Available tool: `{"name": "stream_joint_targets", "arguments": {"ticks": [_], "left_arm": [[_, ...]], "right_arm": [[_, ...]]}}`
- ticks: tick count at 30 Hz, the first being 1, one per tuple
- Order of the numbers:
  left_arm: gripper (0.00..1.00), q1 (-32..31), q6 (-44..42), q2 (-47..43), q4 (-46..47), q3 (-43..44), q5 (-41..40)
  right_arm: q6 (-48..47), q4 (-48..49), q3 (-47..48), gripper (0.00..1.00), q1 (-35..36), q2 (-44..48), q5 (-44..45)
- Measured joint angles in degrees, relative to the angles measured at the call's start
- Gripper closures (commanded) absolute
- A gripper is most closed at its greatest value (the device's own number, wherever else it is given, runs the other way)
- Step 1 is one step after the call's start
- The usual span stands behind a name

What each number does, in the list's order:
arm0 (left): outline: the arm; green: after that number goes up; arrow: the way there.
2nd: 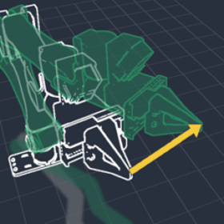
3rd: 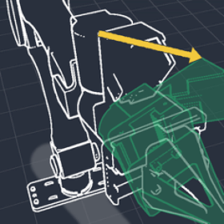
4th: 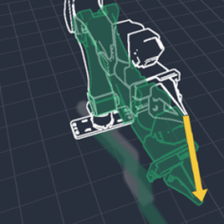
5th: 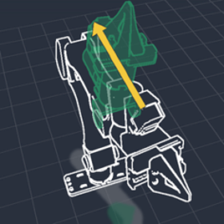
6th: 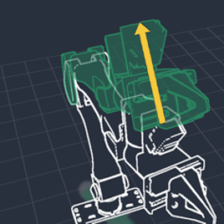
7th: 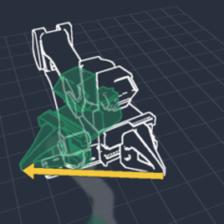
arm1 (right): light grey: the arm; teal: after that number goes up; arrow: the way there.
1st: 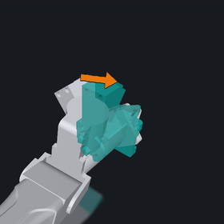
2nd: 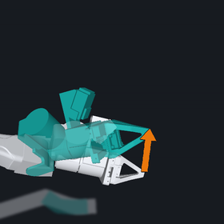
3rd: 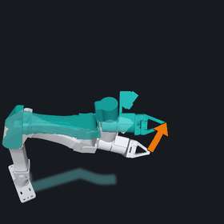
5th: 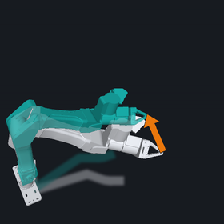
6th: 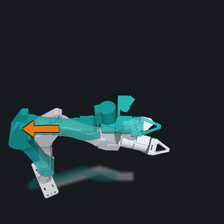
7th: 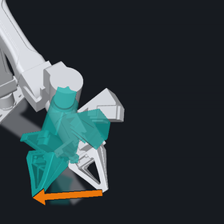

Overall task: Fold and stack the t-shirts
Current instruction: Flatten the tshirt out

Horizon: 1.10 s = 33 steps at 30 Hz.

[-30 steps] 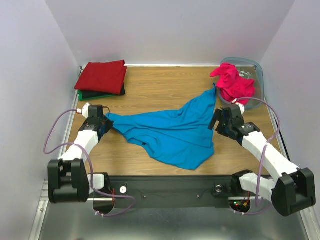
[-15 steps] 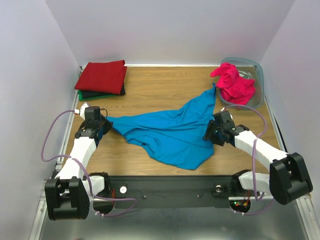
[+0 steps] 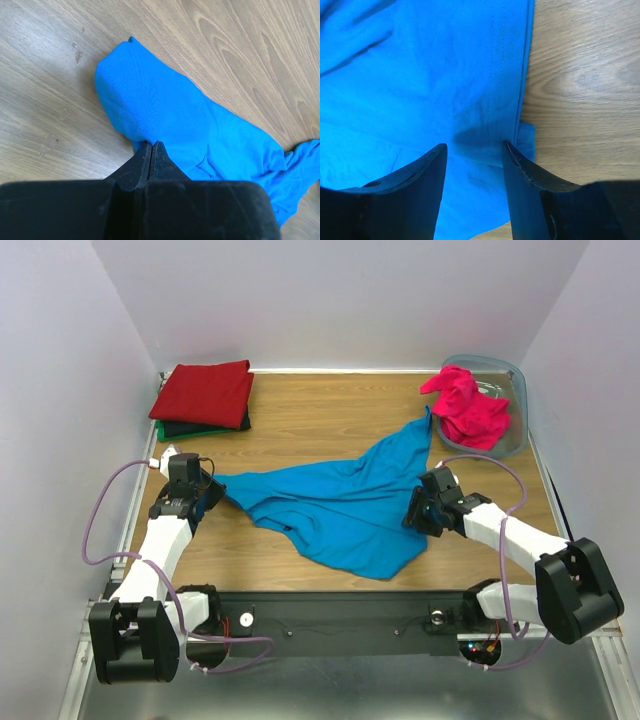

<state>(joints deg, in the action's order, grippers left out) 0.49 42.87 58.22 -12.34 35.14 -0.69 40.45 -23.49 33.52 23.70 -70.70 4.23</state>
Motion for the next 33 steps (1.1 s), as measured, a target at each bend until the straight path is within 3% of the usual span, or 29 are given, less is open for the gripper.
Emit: {"name": "stream_joint_targets", "arguments": {"ticks": [6, 12, 20, 24, 33], "left_arm": [[1.0, 0.0, 0.0, 0.0, 0.0, 0.0, 0.1], [1.0, 0.0, 0.0, 0.0, 0.0, 0.0, 0.3], [1.0, 0.0, 0.0, -0.8, 0.0, 0.0, 0.3], [1.0, 0.0, 0.0, -1.2, 0.0, 0.0, 0.3], [1.0, 0.0, -0.1, -1.2, 0.1, 0.0, 0.3]], "right_arm": [[0.3, 0.0, 0.0, 0.48, 0.0, 0.0, 0.0], [0.7, 1.1, 0.1, 0.66, 0.4, -1.4, 0.5], [1.6, 4.0, 0.7, 0.82, 0.8, -3.5, 0.2], [2.1, 4.8, 1.5, 1.0, 0.8, -4.3, 0.3], [1.7, 4.5, 1.6, 1.0, 0.8, 0.6, 1.1]]}}
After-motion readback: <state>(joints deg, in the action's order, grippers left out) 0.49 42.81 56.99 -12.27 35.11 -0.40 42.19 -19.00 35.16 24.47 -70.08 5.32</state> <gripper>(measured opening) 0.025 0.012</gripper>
